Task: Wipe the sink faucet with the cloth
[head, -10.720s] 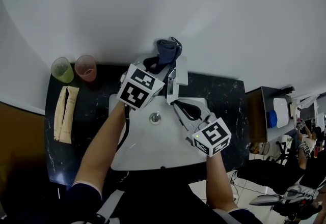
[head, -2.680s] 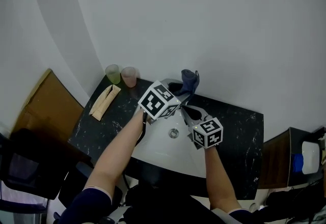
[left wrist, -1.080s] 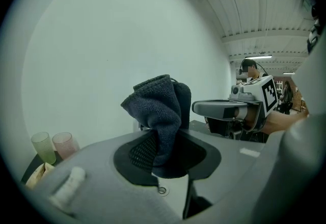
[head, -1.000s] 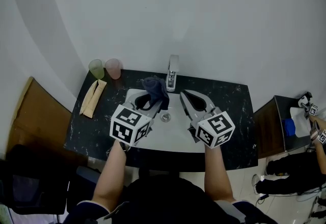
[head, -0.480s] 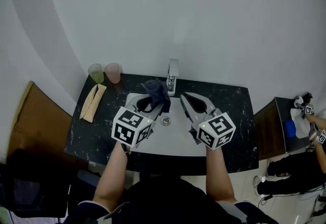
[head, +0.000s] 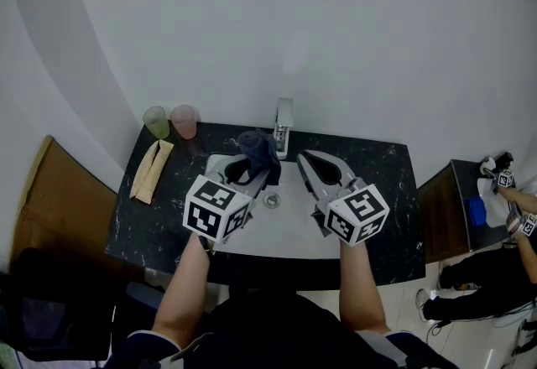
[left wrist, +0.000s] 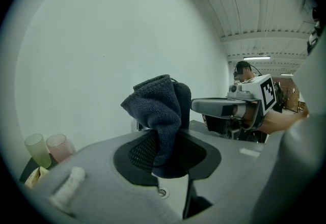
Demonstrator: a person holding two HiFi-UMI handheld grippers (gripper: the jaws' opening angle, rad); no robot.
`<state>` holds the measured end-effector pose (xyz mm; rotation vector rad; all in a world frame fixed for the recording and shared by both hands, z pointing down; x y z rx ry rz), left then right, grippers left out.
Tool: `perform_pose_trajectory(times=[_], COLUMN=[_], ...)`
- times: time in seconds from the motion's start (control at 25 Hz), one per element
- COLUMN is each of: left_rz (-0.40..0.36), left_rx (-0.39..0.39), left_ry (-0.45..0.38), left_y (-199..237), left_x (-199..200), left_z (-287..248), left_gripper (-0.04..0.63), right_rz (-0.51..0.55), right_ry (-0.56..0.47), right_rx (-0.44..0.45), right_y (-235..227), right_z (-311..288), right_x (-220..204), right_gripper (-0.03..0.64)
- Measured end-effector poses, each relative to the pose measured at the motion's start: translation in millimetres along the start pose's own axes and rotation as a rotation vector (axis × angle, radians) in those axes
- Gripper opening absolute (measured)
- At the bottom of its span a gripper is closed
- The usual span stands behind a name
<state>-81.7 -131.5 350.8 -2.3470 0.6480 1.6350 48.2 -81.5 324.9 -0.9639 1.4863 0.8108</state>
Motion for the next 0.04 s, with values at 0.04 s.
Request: perform_pose_trajectory(times=[0.04], left_rz=[0.002], left_rx=[-0.001], left_ry=[-0.002], left_y=[0.3], left_x=[0.6], left_z=[-0.1], left_gripper=[0.098], right_rz=[0.002], right_ry=[-0.001], right_rx=[0.000], right_y=[-0.1], right_z=[-0.1], right_x=[0.5], right_gripper=[0.006])
Point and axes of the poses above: the fingertips, and each gripper's own axes: z backward along the fingers, y to its left, x out of its top, the point moved 5 cm from there along z, backward along the fingers, and after that the axes turned 4 degrees about y, right-handed, at the moved point
